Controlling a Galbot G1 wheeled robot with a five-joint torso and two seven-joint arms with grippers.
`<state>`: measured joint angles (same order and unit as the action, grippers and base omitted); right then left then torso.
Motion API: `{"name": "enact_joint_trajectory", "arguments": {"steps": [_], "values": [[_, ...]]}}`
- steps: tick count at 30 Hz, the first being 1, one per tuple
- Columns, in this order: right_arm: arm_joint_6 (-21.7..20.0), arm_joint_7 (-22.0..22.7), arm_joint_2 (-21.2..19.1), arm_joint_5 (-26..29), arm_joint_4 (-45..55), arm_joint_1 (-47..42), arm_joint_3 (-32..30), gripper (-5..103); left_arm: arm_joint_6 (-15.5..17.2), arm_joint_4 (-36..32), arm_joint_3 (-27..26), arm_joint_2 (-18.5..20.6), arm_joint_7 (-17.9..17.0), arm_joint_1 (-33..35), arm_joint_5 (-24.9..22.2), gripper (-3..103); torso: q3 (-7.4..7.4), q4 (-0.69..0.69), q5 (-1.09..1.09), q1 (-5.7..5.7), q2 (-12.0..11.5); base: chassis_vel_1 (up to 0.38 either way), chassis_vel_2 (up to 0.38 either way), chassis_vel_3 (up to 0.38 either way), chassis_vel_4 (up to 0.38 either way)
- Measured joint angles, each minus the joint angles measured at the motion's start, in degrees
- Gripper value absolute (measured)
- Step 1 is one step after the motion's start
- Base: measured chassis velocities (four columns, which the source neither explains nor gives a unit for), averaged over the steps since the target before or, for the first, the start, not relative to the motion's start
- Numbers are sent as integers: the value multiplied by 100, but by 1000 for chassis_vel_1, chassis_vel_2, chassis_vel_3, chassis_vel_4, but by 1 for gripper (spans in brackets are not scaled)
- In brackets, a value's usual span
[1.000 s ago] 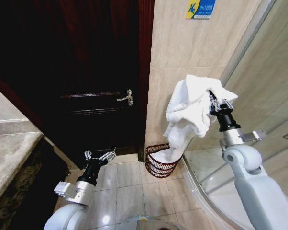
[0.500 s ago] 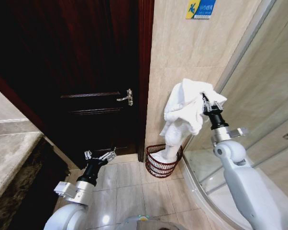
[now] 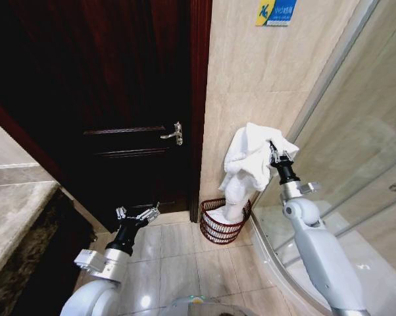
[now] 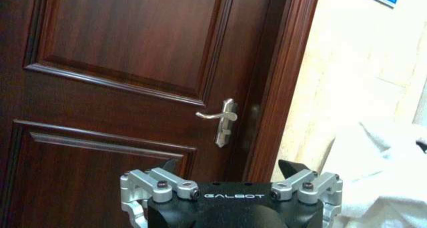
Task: Discard the used towel into the hamper.
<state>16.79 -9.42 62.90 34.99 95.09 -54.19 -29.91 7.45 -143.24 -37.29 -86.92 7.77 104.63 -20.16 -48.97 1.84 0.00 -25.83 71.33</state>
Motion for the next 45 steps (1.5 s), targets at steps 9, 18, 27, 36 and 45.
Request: {"name": "enact_joint_trajectory", "arguments": {"steps": [9, 18, 27, 36, 45], "values": [[138, -85, 151, -118, -225, -131, -2, 15, 0, 0, 0, 0, 0, 0, 0, 100, 0, 0, 0, 0, 0, 0, 0, 0, 0], [332, -157, 286, -229, -618, -120, 32, 15, 0, 0, 0, 0, 0, 0, 0, 100, 0, 0, 0, 0, 0, 0, 0, 0, 0], [518, -263, 372, -325, -915, -230, 59, 15, 0, 0, 0, 0, 0, 0, 0, 100, 0, 0, 0, 0, 0, 0, 0, 0, 0], [647, -342, 458, -373, -1129, -350, 115, 15, 0, 0, 0, -1, 0, 0, 0, 100, 0, 0, 0, 1, 0, 0, 0, 0, 0], [722, -421, 531, -389, -1426, -399, 173, 15, 0, 0, 0, 0, 0, 0, 0, 100, 0, 0, 0, 1, 0, 0, 0, 0, 0]]}}
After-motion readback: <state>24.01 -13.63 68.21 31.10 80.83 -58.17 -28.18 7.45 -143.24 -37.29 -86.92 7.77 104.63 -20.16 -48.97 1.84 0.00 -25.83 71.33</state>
